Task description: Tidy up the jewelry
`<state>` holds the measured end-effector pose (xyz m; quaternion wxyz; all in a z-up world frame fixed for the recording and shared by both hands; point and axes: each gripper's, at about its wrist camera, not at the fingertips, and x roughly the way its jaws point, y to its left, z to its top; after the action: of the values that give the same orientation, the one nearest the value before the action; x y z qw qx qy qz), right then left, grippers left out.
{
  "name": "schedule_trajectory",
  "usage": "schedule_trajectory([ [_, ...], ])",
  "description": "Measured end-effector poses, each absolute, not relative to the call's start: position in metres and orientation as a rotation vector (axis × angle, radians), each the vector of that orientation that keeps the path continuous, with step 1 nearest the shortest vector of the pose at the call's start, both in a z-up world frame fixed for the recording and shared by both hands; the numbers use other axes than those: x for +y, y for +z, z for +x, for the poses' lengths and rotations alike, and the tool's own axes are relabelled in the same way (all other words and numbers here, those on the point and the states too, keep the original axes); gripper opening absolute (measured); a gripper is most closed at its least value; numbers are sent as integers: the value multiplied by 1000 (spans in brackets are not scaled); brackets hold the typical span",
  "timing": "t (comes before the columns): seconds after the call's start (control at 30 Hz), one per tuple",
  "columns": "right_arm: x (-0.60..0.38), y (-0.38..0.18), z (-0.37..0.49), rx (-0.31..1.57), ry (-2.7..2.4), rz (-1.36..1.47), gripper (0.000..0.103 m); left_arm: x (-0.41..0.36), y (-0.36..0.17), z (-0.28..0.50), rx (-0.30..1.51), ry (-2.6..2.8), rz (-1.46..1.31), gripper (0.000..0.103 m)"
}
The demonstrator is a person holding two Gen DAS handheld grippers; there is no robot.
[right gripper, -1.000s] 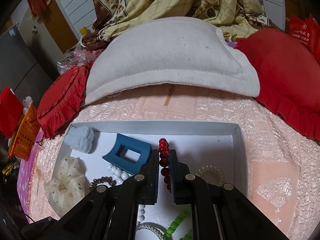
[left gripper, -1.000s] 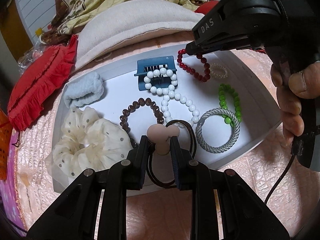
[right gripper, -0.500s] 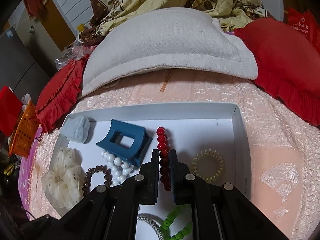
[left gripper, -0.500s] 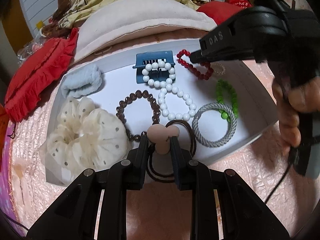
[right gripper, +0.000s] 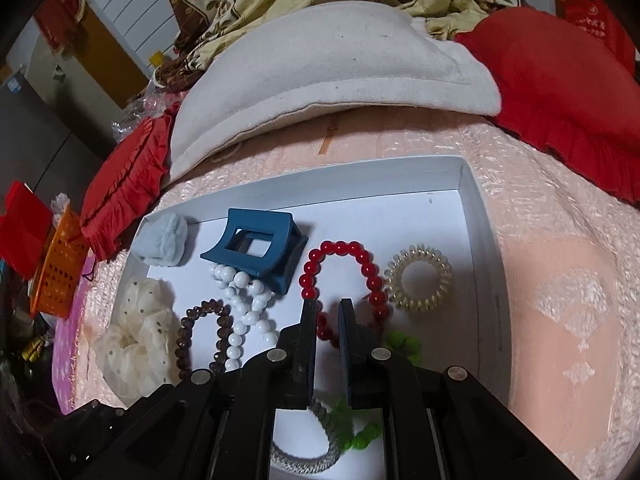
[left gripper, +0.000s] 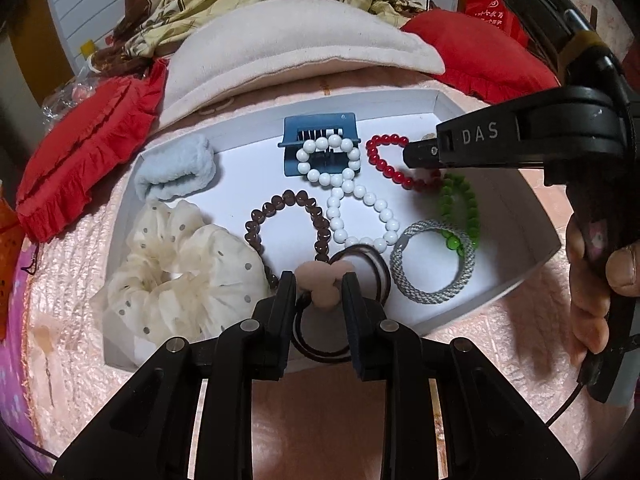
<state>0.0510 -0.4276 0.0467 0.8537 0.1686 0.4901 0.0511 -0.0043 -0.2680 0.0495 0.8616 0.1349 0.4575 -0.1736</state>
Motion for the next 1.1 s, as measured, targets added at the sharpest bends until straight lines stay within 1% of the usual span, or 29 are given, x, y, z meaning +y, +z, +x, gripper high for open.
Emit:
schedule_trajectory([
  [0.03, -427, 49, 48, 1026, 109, 353, 31, -267, 52, -6, 955, -363, 284, 29],
  [0.07, -426, 54, 44, 1014, 109, 350, 42, -267, 55, -9, 951, -360, 284, 32],
  [0.1, -425, 58, 40, 1000, 108, 345, 43, -265, 58, -11, 946, -356, 280, 40],
  [0.13, -425, 61, 36, 991, 107, 341, 43, -262, 61, -14, 938, -351, 273, 44],
  [0.17, -423, 64, 32, 986, 106, 332, 43, -260, 65, -17, 931, -347, 268, 45],
  [0.33, -411, 65, 11, 995, 106, 319, 43, -239, 85, -36, 901, -314, 244, 45],
  [0.5, -389, 47, -1, 1028, 108, 288, 43, -204, 100, -58, 873, -244, 198, 47],
  [0.83, -360, 37, -22, 979, 39, 77, 44, -155, 119, -86, 823, -141, 128, 47],
  [0.93, -364, 48, -31, 926, 19, 76, 44, -148, 129, -97, 782, -105, 131, 47],
  [1.1, -364, 85, -58, 839, 16, 70, 44, -139, 145, -119, 728, -76, 132, 47],
])
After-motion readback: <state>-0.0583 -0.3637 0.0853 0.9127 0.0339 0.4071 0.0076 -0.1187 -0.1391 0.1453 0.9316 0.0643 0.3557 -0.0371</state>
